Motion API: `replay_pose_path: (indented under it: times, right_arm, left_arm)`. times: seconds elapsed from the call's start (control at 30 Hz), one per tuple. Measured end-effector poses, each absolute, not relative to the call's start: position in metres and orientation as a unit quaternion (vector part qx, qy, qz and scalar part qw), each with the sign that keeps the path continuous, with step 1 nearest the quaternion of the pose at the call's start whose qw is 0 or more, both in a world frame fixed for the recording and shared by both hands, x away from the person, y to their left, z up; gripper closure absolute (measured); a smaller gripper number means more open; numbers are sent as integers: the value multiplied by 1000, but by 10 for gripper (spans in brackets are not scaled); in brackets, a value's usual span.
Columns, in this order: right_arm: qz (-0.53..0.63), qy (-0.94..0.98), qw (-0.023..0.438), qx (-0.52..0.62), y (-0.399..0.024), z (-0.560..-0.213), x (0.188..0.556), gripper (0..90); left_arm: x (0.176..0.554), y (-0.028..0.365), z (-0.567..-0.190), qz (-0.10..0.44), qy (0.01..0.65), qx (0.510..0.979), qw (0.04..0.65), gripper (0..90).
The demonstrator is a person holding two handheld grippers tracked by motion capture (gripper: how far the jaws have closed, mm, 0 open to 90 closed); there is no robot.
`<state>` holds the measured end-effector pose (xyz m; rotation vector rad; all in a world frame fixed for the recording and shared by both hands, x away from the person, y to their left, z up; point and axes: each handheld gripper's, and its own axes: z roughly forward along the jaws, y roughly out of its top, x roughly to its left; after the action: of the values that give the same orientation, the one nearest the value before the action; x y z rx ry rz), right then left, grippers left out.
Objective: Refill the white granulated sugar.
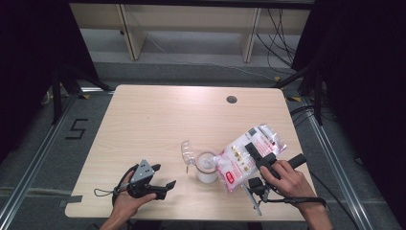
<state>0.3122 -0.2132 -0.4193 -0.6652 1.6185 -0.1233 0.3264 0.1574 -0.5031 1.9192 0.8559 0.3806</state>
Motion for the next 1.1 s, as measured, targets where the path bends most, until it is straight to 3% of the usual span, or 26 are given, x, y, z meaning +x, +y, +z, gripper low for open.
replay_pose_path:
  times: [1.1]
  right_arm:
    - [-50, 715, 639, -280, -213, -420, 312, 774]
  left_arm:
    - [326, 158, -503, 157, 351, 787, 482, 160]
